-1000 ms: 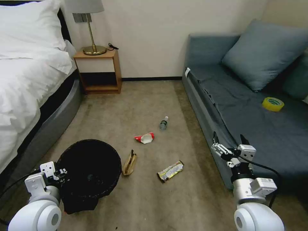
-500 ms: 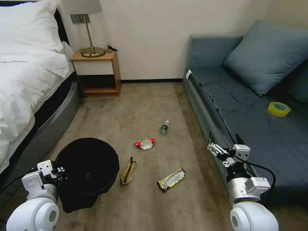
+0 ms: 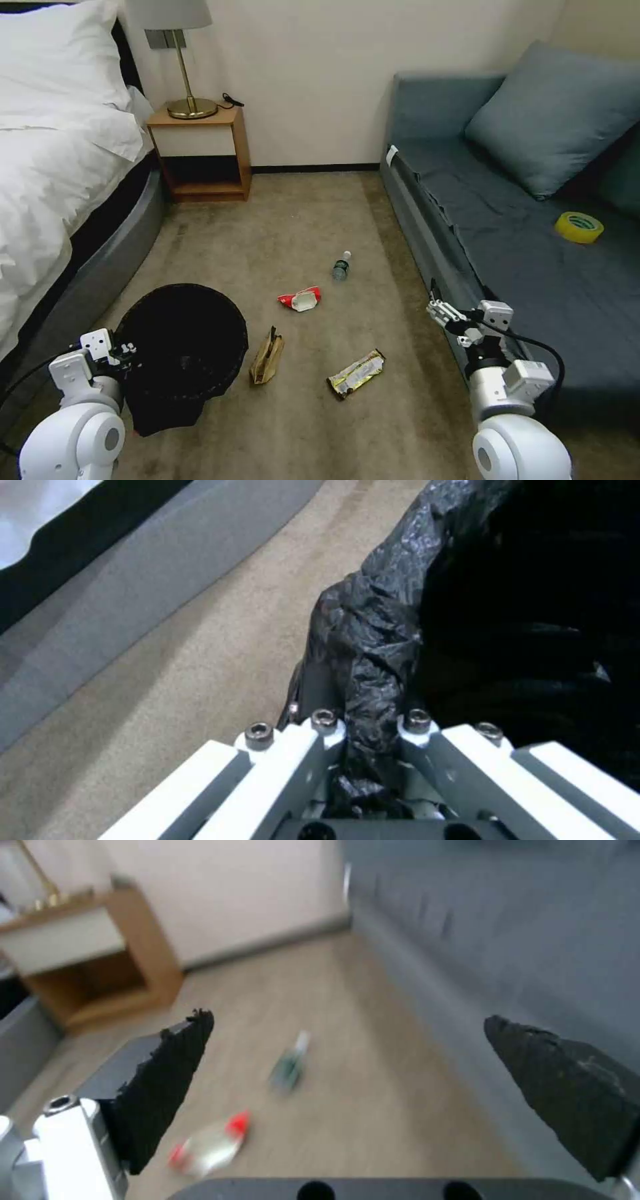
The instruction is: Pick up the trash bin, then pick up the garbage on the floor and place it into the trash bin.
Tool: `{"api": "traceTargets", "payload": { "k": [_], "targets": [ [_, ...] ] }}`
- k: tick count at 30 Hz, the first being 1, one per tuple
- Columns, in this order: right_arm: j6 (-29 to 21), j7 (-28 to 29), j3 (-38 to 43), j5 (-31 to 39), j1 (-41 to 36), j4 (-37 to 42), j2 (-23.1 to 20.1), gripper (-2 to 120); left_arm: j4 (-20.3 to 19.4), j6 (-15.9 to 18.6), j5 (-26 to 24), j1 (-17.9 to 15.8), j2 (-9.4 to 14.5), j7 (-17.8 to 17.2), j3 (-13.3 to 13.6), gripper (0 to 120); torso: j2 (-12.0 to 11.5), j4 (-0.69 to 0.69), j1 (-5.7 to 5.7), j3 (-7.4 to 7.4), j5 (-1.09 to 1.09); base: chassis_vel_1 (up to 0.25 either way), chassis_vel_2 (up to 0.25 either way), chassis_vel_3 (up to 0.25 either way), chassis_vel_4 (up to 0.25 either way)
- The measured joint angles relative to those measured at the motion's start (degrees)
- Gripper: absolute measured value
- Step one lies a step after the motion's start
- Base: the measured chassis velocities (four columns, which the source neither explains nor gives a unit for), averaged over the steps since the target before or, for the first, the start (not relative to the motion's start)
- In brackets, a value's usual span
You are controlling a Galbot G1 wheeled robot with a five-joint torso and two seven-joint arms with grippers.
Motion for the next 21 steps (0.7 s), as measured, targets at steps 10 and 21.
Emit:
{"api": "traceTargets", "payload": {
  "k": [10,21],
  "targets": [
    [-11.02,12.11,-11.19,19.66,8.02,-11.34,-4.4,100,0.51,-0.47,1.0,-0.21,-1.45,0.27,-0.36,3,0.0,0.0,0.0,0.0,0.0,0.0,0.0,0.0,0.0],
    [-9.84,10.59,-27.35,13.79,19.6,-28.03,-11.61,100,1.52,-1.48,2.48,0.24,-3.3,0.68,-0.91,3,0.0,0.01,0.0,0.0,0.0,0.0,0.0,0.0,0.0]
  ]
}}
